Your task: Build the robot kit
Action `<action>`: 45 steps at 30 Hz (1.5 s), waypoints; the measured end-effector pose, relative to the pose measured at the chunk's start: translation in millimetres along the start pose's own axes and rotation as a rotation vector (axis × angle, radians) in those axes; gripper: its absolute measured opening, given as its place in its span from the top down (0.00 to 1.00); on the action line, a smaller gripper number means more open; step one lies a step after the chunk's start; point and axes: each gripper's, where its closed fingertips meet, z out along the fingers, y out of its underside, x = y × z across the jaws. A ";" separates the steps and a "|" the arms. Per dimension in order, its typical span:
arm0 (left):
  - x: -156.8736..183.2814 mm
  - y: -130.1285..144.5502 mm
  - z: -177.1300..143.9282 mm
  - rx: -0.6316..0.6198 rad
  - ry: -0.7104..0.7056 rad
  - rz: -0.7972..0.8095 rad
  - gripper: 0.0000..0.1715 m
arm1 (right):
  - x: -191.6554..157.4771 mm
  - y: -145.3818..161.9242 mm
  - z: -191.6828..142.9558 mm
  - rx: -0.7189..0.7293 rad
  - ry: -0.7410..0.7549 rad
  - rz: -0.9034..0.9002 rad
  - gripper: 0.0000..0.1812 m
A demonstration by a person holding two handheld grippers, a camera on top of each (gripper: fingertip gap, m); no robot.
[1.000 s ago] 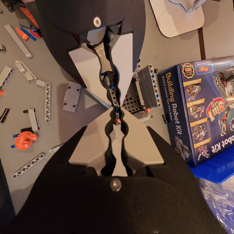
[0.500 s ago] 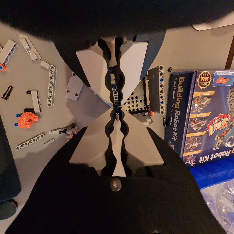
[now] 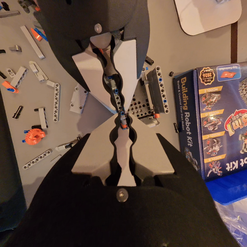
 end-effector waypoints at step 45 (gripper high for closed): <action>41.9 -5.1 -115.9 0.064 0.116 0.042 0.82 | -133.4 18.3 29.0 -0.008 -0.157 0.173 0.92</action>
